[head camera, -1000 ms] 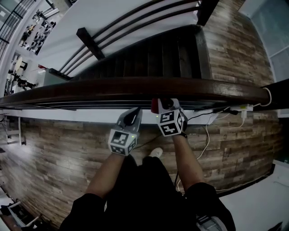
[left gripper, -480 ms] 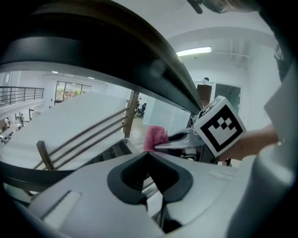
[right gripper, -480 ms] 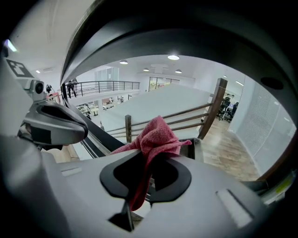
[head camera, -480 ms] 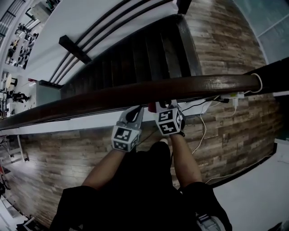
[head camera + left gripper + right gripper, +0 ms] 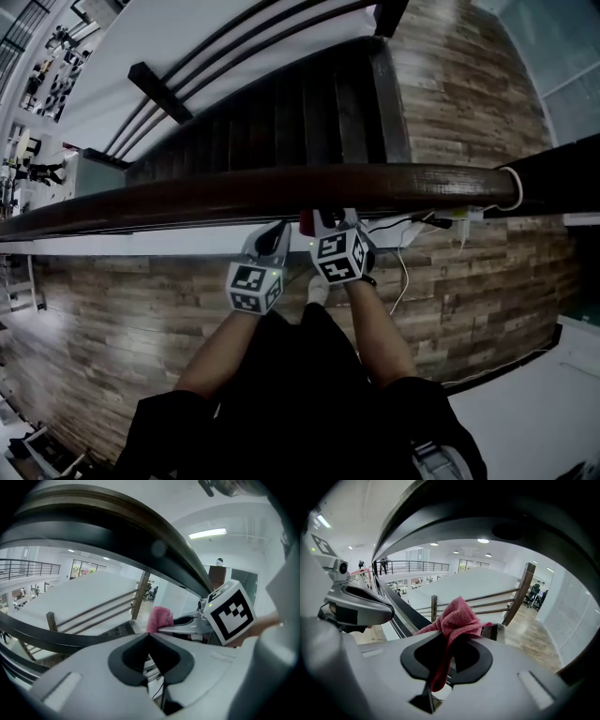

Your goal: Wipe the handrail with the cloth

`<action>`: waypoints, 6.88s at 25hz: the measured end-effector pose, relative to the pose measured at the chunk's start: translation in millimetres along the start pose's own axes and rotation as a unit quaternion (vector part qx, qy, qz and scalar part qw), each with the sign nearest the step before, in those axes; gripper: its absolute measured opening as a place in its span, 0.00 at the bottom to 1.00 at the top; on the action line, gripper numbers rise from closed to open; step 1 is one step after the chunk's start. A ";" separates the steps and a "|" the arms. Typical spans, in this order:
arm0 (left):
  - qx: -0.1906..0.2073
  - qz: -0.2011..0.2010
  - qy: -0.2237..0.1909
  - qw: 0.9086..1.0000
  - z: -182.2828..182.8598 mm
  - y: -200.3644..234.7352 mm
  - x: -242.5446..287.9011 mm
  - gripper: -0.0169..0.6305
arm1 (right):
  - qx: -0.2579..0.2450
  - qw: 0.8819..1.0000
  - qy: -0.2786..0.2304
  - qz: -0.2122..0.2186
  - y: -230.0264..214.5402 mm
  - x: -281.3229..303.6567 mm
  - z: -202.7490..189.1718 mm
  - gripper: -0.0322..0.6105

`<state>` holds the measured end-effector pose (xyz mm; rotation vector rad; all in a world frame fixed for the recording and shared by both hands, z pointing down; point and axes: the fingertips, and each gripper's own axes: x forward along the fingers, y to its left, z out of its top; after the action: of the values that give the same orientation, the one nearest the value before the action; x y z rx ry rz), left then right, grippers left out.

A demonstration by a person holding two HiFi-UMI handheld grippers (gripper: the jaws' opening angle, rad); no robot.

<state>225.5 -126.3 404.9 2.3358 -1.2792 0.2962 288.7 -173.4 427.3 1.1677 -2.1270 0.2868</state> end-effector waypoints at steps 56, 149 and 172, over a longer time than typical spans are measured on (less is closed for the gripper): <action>0.063 -0.123 0.043 0.989 -4.9 -140.6 71.7 0.03 | 0.217 0.963 0.024 -0.158 -196.7 -86.4 -116.4 0.12; -0.116 0.280 -0.092 0.948 -114.1 571.0 -460.9 0.03 | 0.016 0.950 -0.020 0.311 654.6 245.5 211.0 0.12; -0.216 0.333 -0.117 0.910 -159.1 601.6 -427.7 0.03 | 0.153 0.957 0.044 0.241 661.4 372.9 244.4 0.12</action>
<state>-506.9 -11.0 548.1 1.5397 -2.0052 -0.0672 -495.0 -159.8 575.6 0.7559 -2.3182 0.8969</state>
